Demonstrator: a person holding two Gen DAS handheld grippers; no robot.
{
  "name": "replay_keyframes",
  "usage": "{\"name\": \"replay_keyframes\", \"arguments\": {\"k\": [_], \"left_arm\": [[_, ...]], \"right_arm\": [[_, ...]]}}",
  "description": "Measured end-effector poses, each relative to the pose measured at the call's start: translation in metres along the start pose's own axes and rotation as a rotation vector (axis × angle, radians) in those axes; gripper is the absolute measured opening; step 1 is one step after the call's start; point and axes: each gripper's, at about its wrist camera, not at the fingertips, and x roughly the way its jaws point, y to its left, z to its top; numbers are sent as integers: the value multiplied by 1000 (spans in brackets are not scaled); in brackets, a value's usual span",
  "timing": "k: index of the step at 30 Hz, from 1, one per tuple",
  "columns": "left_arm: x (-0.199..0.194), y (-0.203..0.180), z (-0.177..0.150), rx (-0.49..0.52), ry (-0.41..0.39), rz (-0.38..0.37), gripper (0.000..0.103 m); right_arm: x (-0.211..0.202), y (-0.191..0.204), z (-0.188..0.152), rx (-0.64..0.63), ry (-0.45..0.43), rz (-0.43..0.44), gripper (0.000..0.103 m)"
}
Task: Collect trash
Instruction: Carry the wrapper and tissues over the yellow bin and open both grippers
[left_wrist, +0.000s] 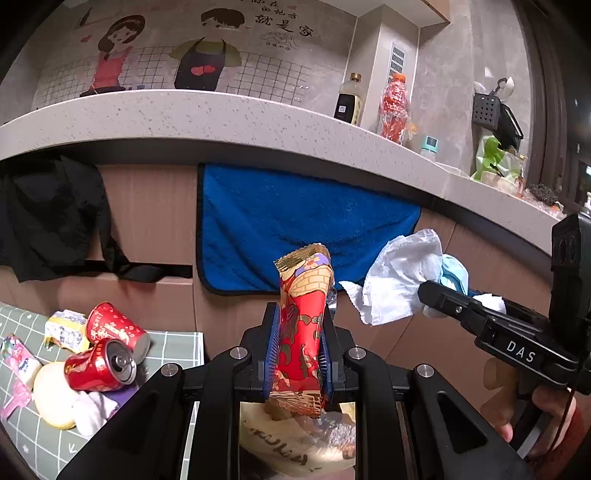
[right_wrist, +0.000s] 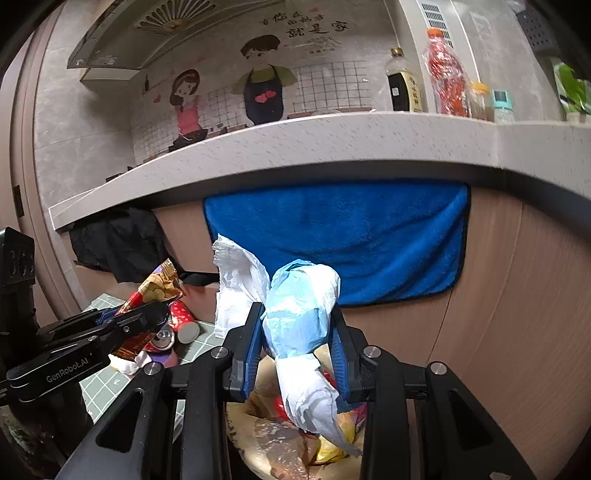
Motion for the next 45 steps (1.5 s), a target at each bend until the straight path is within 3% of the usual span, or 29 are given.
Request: {"name": "replay_keyframes", "arguments": {"k": [13,24,26,28,29,30,31,39,45], "left_arm": [[29,0,-12,-10,36,2,21],[66,1,-21,-15,98,-56,21],[75,4,-21,-25,111,-123,27],[84,9,-21,-53,133,-214,53],[88,12,-22,-63,140,-226,56],[91,15,-22,-73,146,-220,57],[91,18,-22,-77,149,-208,57],[64,49,-15,-117,140,-96,59],[22,86,-19,-165,117,-3,59]], "right_arm": [[28,-20,-17,53,45,-6,31],[58,-34,-28,98,92,-3,31],[63,-37,-30,103,95,0,33],[64,-39,-32,102,78,6,38],[64,-41,-34,103,68,5,43],[66,-45,-36,115,63,0,52],[68,-49,-37,134,62,-1,53],[60,-64,-42,246,60,25,55],[43,-36,-33,176,51,-29,55]]}}
